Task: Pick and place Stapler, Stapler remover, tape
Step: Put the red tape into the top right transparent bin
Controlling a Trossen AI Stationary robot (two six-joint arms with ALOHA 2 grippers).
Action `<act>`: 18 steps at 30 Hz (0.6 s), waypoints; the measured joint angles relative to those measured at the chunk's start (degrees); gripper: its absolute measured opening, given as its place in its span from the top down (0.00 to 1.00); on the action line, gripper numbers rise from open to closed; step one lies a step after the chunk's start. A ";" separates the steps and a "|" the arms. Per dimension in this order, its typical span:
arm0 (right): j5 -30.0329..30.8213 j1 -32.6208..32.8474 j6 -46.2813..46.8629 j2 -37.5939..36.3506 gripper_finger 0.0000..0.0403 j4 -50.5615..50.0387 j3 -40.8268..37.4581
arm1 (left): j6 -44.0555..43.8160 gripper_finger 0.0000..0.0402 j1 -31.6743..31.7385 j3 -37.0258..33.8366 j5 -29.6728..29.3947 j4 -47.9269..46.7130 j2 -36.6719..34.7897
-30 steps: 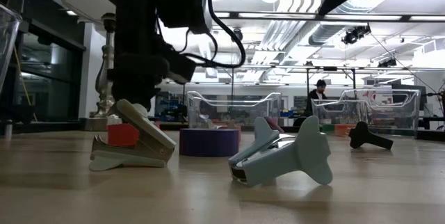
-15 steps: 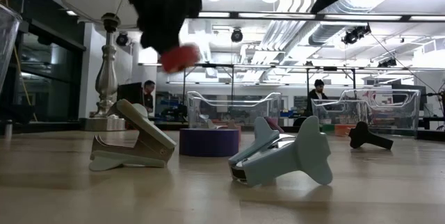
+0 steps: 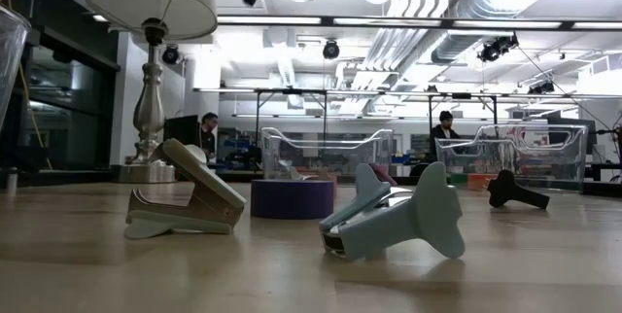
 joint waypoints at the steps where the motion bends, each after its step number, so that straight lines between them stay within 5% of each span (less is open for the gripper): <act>1: -0.15 -0.27 -2.19 0.00 0.20 1.02 0.00 | 0.88 0.91 0.00 -0.02 -0.54 1.78 0.00; 9: -5.93 -4.87 -16.24 0.00 0.20 4.16 -0.02 | 3.60 0.91 3.33 -0.04 -3.54 14.63 0.03; 18: -13.82 -10.04 -29.72 0.00 0.20 8.01 -0.07 | 2.25 0.91 8.40 -0.04 5.15 17.50 0.09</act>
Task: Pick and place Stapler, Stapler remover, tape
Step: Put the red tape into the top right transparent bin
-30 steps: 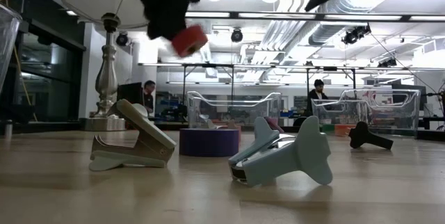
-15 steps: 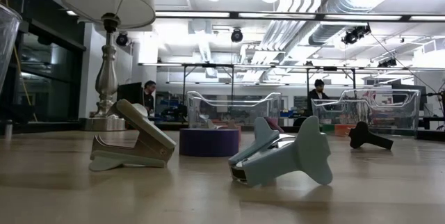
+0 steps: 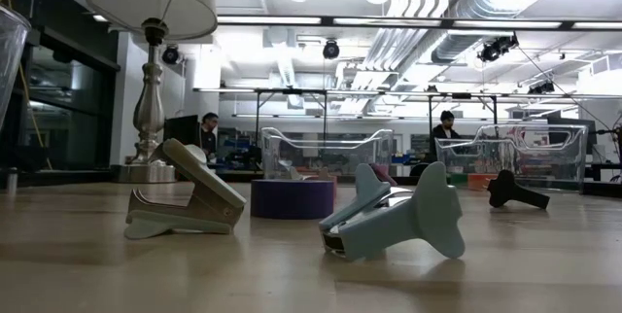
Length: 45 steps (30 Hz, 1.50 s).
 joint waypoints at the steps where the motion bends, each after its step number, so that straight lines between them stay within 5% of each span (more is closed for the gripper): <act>1: -0.65 -0.37 -1.26 0.00 0.20 0.82 0.00 | 0.02 0.91 0.38 0.00 1.09 -0.02 0.00; 15: -8.41 -1.73 -7.76 0.00 0.20 15.84 -0.02 | -1.49 0.91 1.63 0.00 7.99 3.17 0.02; 37: -13.23 -0.16 -4.95 4.46 0.20 26.45 -0.04 | -1.55 0.91 1.59 0.00 8.67 4.57 0.03; 45: -12.64 -0.18 -4.75 4.46 0.36 26.43 -0.04 | -1.58 0.91 1.59 0.00 9.52 4.41 0.04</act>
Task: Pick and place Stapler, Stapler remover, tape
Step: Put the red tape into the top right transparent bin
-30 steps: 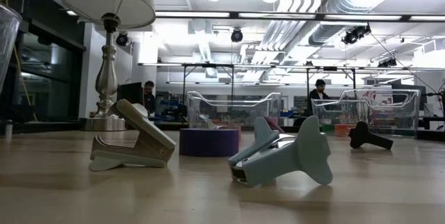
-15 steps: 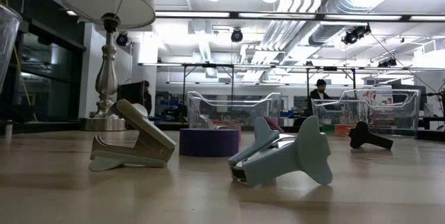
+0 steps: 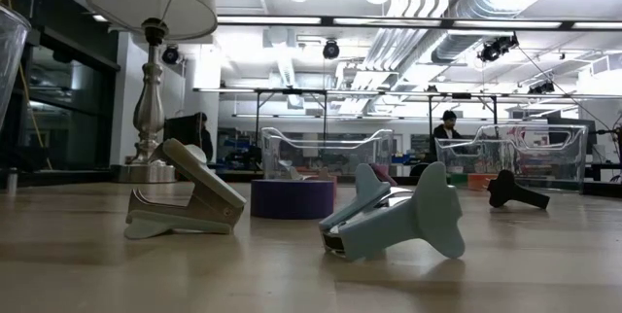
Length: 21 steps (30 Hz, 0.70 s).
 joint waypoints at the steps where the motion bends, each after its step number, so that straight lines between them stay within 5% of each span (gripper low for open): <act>1: 0.48 0.00 0.00 0.00 0.39 -0.02 0.00 | 0.00 0.91 0.00 0.00 0.05 -0.02 -0.01; 21: 2.45 0.00 0.15 0.00 0.91 -0.04 0.00 | 0.04 0.91 -0.04 0.00 0.90 -0.15 0.01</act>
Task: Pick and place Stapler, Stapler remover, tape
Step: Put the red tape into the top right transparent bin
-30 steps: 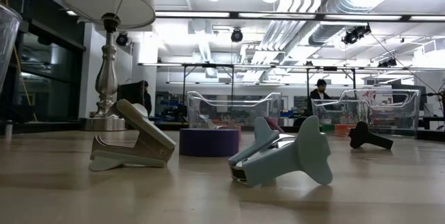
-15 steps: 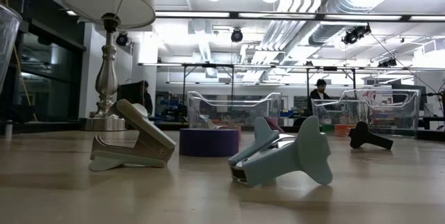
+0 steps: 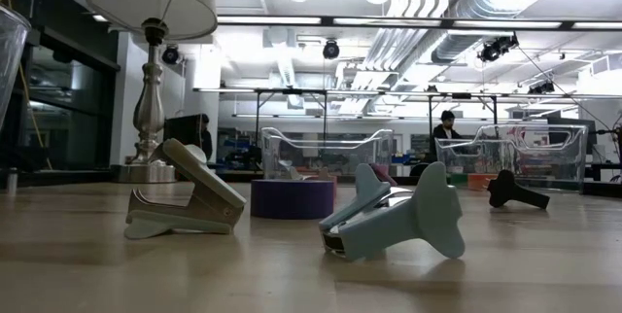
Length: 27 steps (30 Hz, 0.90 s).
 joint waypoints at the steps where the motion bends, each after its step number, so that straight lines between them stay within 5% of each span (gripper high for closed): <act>1: 0.02 0.00 0.00 0.00 0.91 -0.13 0.00 | 0.00 0.91 0.00 0.00 0.00 -0.03 0.00; 8: 0.09 0.02 0.81 0.00 0.91 -0.75 0.00 | -0.23 0.86 0.00 0.00 0.95 -0.46 0.00; 27: 4.30 0.00 1.00 -0.07 0.91 -4.15 0.03 | -0.05 0.35 0.11 0.00 0.37 -3.61 0.00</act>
